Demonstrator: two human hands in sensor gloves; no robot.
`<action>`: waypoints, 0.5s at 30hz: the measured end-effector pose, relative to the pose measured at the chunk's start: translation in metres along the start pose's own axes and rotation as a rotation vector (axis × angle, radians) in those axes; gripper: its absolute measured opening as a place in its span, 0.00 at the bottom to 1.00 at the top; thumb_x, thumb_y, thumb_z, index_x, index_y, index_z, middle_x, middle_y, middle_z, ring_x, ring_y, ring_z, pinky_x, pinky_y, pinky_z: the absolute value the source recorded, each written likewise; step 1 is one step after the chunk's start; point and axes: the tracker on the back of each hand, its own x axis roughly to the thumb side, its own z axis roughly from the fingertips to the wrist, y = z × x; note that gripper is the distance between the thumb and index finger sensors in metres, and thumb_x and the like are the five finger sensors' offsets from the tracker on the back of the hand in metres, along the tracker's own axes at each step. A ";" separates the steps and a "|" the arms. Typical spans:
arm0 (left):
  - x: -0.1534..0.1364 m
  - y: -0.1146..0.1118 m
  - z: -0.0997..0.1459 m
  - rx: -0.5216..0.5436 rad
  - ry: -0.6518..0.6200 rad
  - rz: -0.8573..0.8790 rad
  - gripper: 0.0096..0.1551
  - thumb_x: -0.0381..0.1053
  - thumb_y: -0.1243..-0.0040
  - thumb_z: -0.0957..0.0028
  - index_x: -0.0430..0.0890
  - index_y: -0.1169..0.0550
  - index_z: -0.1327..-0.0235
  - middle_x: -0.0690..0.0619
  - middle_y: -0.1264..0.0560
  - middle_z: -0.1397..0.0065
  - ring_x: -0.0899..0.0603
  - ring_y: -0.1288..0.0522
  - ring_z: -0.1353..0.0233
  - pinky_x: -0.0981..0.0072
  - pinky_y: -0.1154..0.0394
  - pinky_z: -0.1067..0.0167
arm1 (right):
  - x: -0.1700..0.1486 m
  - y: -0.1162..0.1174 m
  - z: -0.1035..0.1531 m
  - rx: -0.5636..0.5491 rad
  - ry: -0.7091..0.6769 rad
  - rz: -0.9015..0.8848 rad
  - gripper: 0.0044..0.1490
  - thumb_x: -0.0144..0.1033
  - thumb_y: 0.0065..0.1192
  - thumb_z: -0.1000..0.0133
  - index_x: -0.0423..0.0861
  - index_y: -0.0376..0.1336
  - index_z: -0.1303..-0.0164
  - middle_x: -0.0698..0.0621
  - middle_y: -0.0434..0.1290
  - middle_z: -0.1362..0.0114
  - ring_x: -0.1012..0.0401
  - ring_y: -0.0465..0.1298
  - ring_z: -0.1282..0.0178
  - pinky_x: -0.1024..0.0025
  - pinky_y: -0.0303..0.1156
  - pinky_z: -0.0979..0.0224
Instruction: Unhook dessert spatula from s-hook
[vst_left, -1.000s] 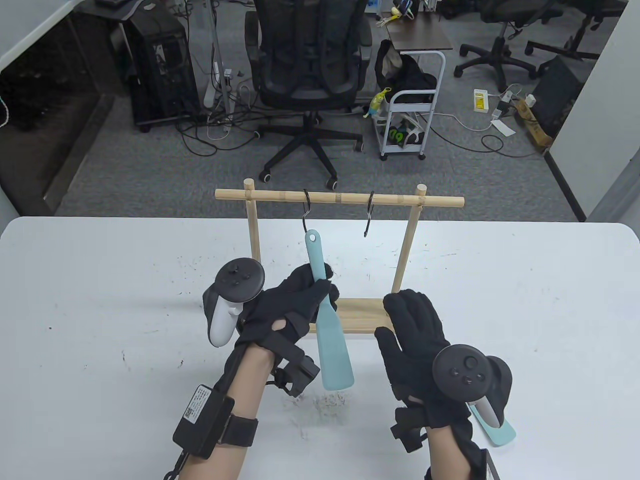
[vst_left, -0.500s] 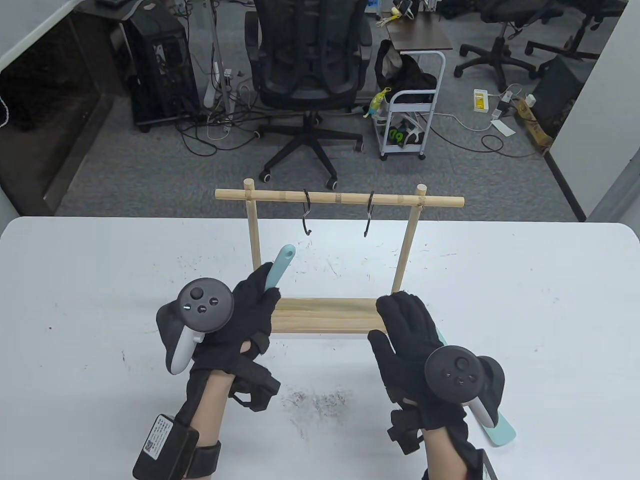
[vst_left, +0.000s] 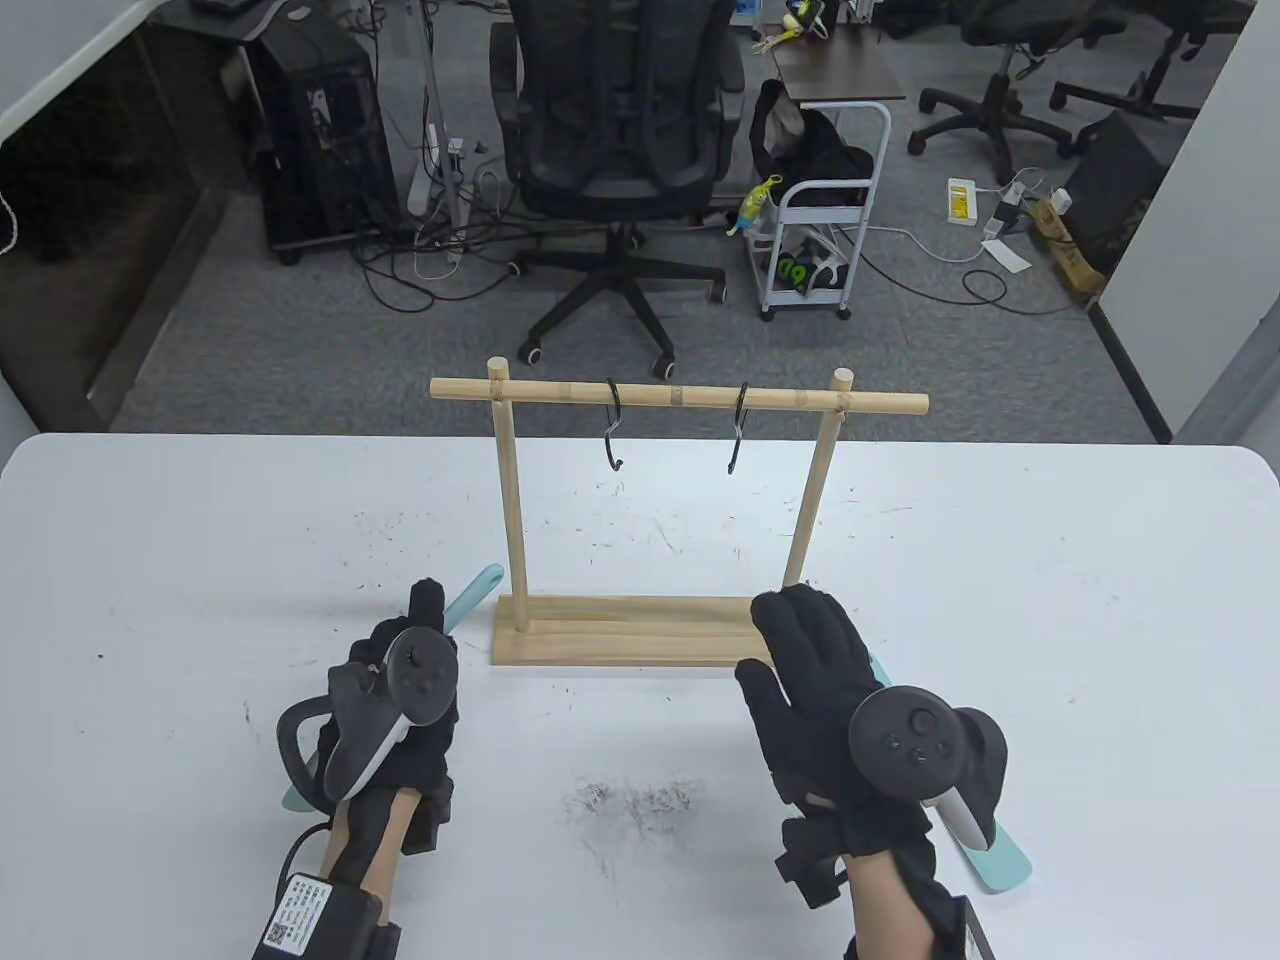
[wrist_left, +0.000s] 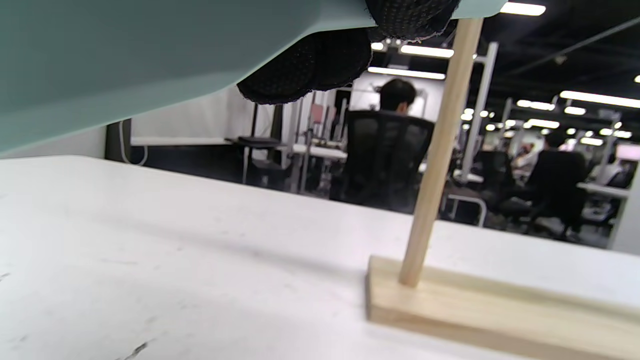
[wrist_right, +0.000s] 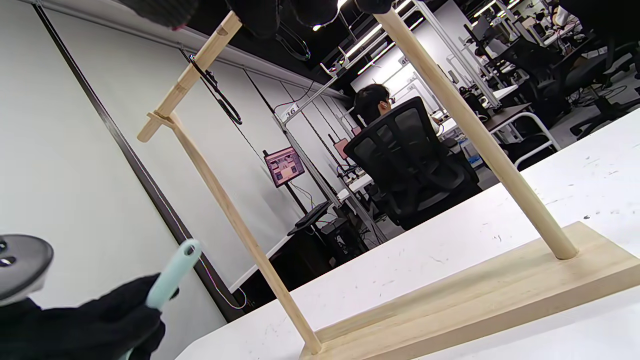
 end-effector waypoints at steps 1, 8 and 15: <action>-0.003 -0.007 -0.001 -0.025 0.010 -0.011 0.38 0.57 0.50 0.41 0.56 0.39 0.15 0.53 0.23 0.30 0.45 0.20 0.35 0.45 0.26 0.27 | 0.000 0.000 0.000 0.000 0.000 -0.001 0.41 0.57 0.56 0.44 0.52 0.59 0.21 0.44 0.57 0.15 0.38 0.56 0.17 0.38 0.54 0.22; -0.021 -0.052 -0.008 -0.169 0.076 -0.072 0.38 0.57 0.50 0.41 0.56 0.40 0.15 0.53 0.23 0.30 0.45 0.20 0.35 0.45 0.27 0.27 | 0.000 0.000 0.000 0.001 0.000 -0.001 0.41 0.57 0.56 0.44 0.52 0.59 0.21 0.44 0.57 0.15 0.38 0.57 0.17 0.38 0.55 0.22; -0.038 -0.086 -0.010 -0.312 0.125 -0.113 0.37 0.57 0.50 0.41 0.57 0.39 0.15 0.53 0.23 0.29 0.45 0.21 0.34 0.45 0.27 0.26 | -0.001 0.001 -0.001 0.009 0.006 -0.003 0.41 0.57 0.56 0.44 0.52 0.59 0.21 0.44 0.57 0.15 0.38 0.57 0.17 0.38 0.54 0.22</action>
